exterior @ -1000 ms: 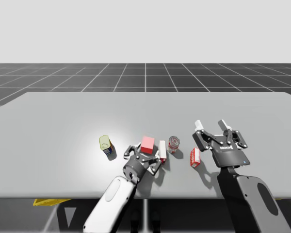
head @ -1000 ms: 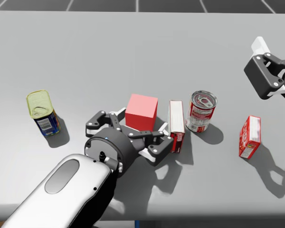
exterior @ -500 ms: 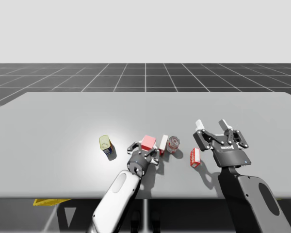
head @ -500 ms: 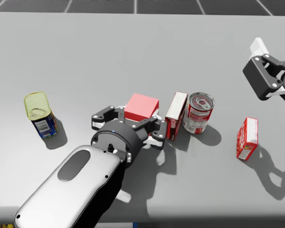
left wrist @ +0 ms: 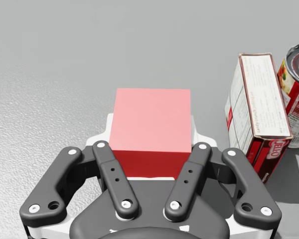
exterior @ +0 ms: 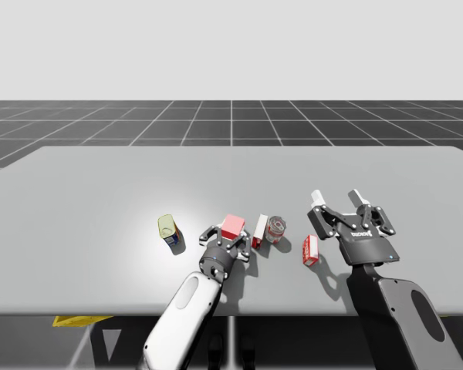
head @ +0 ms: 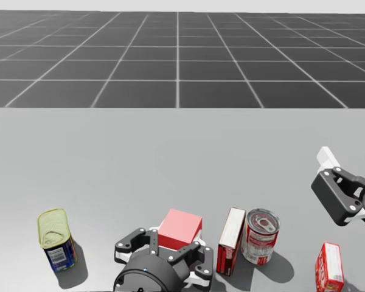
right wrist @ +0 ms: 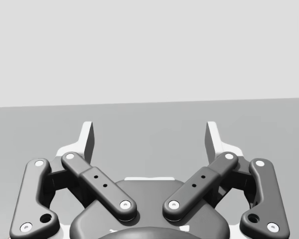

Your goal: Find the red cube and pick it up.

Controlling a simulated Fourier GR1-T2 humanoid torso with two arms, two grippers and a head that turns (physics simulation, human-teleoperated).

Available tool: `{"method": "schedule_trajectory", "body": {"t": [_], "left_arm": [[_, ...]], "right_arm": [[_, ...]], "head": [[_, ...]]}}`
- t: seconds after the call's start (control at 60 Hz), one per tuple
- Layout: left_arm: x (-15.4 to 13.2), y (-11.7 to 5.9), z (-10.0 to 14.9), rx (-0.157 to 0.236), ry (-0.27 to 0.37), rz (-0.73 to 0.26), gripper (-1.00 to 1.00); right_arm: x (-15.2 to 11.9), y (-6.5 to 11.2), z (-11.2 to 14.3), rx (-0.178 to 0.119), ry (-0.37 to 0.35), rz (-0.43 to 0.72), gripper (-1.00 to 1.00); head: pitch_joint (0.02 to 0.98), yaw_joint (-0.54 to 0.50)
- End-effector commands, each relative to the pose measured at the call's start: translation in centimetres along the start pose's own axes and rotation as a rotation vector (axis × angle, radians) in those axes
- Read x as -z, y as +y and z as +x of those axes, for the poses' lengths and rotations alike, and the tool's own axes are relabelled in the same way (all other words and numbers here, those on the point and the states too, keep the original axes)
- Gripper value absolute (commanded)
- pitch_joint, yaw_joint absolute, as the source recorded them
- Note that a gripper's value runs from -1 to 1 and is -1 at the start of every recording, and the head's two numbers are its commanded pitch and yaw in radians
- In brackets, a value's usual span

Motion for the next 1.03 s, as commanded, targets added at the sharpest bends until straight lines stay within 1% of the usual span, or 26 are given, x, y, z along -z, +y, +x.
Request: {"method": "schedule_trajectory", "body": {"t": [0.017,0.117,0.167,0.233,0.317,0.367,0.383,0.433,0.467,0.533,0.567,0.65,0.733,0.75,0.817,0.9,0.933,1.0,1.017,1.033], "left_arm": [[0.0,-0.4,-1.6,0.019,0.054,-0.097,1.00],[0.0,-0.5,-1.6,0.021,0.056,-0.101,0.99],[0.0,-0.5,-1.6,0.021,0.056,-0.102,0.99],[-0.1,-0.5,-0.8,0.027,0.034,-0.097,1.00],[-0.7,-0.3,1.3,0.034,-0.016,-0.095,1.00],[-1.0,-0.1,2.1,0.036,-0.034,-0.094,1.00],[-1.2,0.0,3.0,0.039,-0.052,-0.091,1.00],[-1.5,0.2,3.8,0.035,-0.067,-0.092,1.00],[-1.7,0.5,5.0,0.033,-0.094,-0.082,1.00],[-2.0,0.8,6.3,0.030,-0.116,-0.083,1.00],[-2.2,1.0,7.3,0.039,-0.137,-0.076,1.00],[-2.6,1.3,9.0,0.042,-0.168,-0.070,1.00],[-2.9,1.5,10.6,0.044,-0.196,-0.065,1.00],[-3.1,1.4,11.4,0.050,-0.213,-0.062,1.00],[-3.5,1.5,12.8,0.058,-0.246,-0.055,1.00],[-4.1,1.4,14.9,0.064,-0.299,-0.039,1.00],[-4.6,1.3,16.0,0.054,-0.327,-0.037,1.00],[-5.1,1.3,17.1,0.043,-0.352,-0.040,1.00],[-5.4,1.2,17.8,0.035,-0.373,-0.042,1.00],[-5.6,1.2,18.1,0.034,-0.380,-0.042,1.00]], "right_arm": [[0.0,0.0,0.0,-0.001,0.000,-0.001,-1.00],[0.0,-0.1,0.0,-0.001,0.000,-0.001,-1.00],[0.0,-0.1,0.0,-0.001,-0.001,-0.001,-1.00],[0.0,-0.1,-0.1,-0.002,-0.001,-0.003,-1.00],[0.0,-0.2,-0.1,-0.003,-0.002,-0.003,-1.00],[0.1,-0.2,-0.1,-0.004,-0.002,-0.004,-1.00],[0.1,-0.2,-0.1,-0.004,-0.003,-0.005,-1.00],[0.1,-0.2,-0.1,-0.007,-0.007,-0.006,-1.00],[0.1,-0.2,-0.1,-0.008,-0.012,-0.005,-1.00],[0.1,-0.2,-0.1,-0.011,-0.016,-0.005,-1.00],[0.1,-0.2,-0.1,-0.014,-0.017,-0.005,-1.00],[0.1,-0.3,-0.1,-0.013,-0.017,-0.004,-1.00],[0.1,-0.3,-0.1,-0.013,-0.018,-0.002,-1.00],[0.1,-0.3,-0.1,-0.013,-0.019,0.000,-1.00],[0.1,-0.4,-0.1,-0.017,-0.023,0.001,-1.00],[0.1,-0.5,0.0,-0.013,-0.027,0.000,-1.00],[0.1,-0.5,0.0,-0.010,-0.027,0.001,-1.00],[0.0,-0.5,0.0,-0.006,-0.017,0.001,-1.00],[-0.2,-0.5,0.1,-0.005,-0.002,-0.001,-1.00],[-0.2,-0.5,0.1,-0.001,-0.008,-0.010,-1.00]], "head": [[0.496,-0.01],[0.454,-0.01],[0.448,-0.02],[0.442,-0.02],[0.434,-0.02],[0.430,-0.02],[0.426,-0.02],[0.421,-0.02],[0.416,-0.02],[0.411,-0.02],[0.409,-0.02],[0.403,-0.02],[0.399,-0.02],[0.397,-0.02],[0.395,-0.02],[0.390,-0.02],[0.388,-0.02],[0.386,-0.02],[0.386,-0.02],[0.386,-0.02]]}}
